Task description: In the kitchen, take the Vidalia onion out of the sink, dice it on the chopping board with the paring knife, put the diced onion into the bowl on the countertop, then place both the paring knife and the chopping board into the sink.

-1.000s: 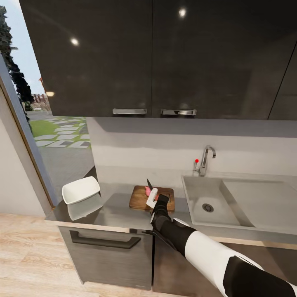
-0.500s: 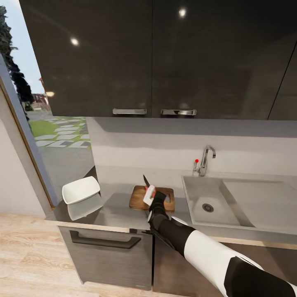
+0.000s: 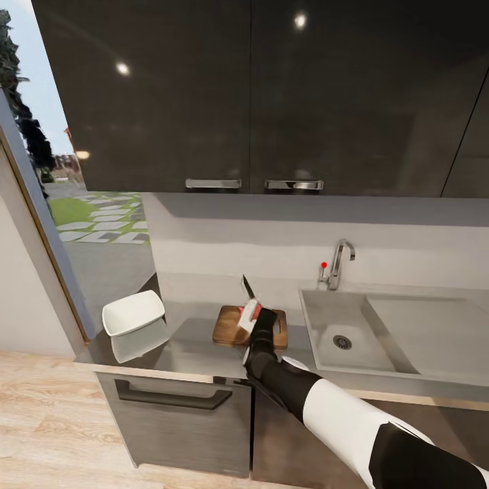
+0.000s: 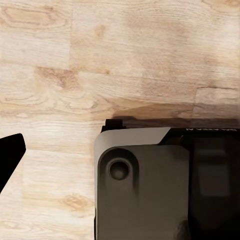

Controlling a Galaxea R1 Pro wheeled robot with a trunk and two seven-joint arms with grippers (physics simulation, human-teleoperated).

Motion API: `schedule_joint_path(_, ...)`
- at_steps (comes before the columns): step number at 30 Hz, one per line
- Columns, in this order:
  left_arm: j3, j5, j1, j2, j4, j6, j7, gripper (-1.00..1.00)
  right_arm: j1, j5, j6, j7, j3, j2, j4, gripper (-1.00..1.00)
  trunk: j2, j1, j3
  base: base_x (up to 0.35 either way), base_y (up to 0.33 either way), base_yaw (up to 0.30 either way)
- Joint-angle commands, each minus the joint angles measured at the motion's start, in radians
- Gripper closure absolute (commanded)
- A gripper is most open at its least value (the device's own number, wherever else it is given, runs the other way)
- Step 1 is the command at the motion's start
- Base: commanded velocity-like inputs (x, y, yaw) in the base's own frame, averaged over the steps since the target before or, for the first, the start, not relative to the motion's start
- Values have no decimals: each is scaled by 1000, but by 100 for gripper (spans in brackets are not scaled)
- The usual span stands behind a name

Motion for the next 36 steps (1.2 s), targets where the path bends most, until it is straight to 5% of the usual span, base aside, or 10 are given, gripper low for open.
schedule_joint_path(1,-8,8,-1,-1,4,-6,-3,-100,-1,14,7,-21,5,0,3,100,-1,1,-1,0,0,0)
schedule_joint_path(9,-8,8,-1,-1,4,-6,-3,-100,-1,65,9,-195,8,0,22,100,-1,1,-1,0,0,0)
schedule_joint_path(36,-8,8,-1,-1,4,-6,-3,-100,-1,62,1,-212,8,0,28,100,-1,1,14,0,5,-29)
